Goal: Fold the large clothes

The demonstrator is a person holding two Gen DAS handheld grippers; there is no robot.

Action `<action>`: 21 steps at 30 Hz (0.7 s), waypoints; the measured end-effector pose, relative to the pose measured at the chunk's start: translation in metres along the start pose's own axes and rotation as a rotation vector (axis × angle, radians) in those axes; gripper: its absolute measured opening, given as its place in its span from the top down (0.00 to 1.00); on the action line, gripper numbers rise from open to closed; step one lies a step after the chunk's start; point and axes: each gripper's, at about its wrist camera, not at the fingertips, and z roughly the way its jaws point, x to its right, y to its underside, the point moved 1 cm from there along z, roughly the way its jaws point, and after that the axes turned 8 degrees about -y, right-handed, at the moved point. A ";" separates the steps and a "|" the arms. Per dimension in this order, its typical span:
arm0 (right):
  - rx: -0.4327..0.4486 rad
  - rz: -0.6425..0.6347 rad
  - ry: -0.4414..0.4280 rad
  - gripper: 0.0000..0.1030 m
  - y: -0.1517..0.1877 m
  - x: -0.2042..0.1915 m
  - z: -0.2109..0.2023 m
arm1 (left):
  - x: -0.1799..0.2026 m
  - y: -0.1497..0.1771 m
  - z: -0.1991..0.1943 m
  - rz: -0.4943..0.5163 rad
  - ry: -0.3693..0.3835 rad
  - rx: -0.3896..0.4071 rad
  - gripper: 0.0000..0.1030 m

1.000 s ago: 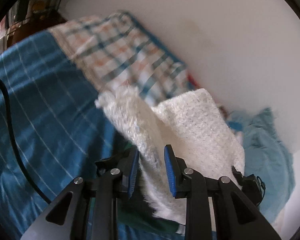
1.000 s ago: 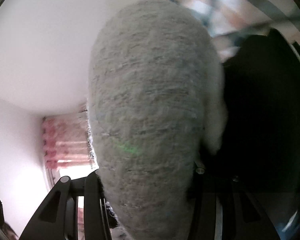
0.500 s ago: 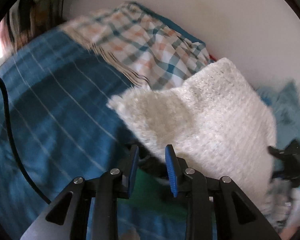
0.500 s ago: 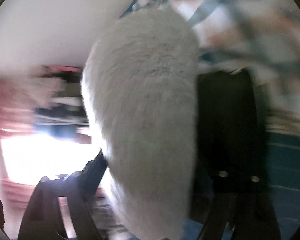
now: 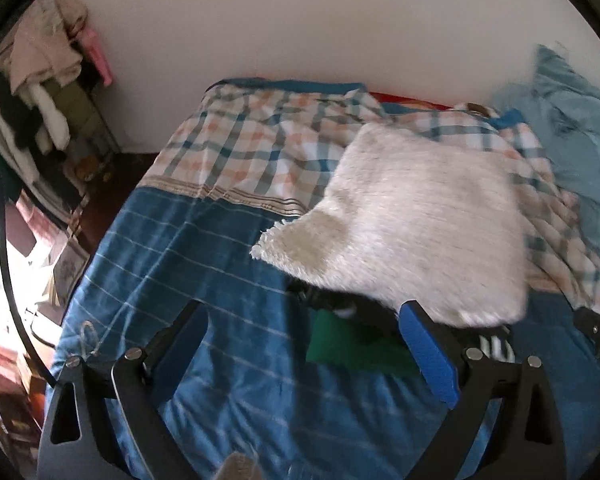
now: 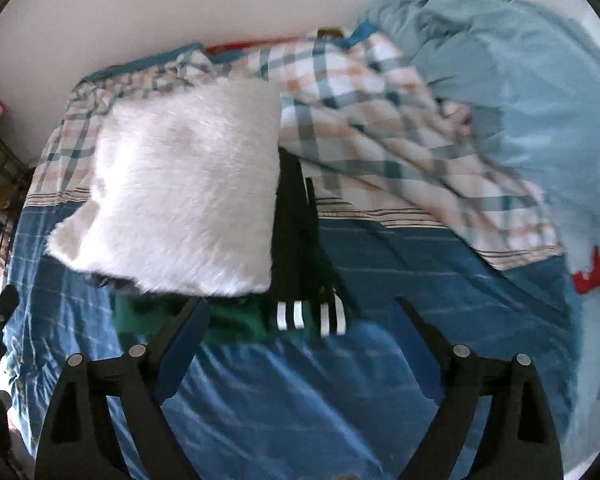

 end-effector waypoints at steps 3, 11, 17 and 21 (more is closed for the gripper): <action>0.068 0.009 0.042 0.09 0.030 -0.018 -0.073 | -0.008 0.006 -0.049 0.030 0.026 0.018 0.05; 0.163 0.029 0.028 0.09 0.102 -0.045 -0.265 | -0.058 0.028 -0.187 0.039 0.070 0.100 0.05; 0.230 -0.007 0.010 0.09 0.150 -0.060 -0.377 | -0.091 0.047 -0.272 0.039 0.062 0.159 0.05; 0.296 -0.027 0.006 0.09 0.181 -0.066 -0.443 | -0.104 0.057 -0.315 0.023 0.081 0.185 0.05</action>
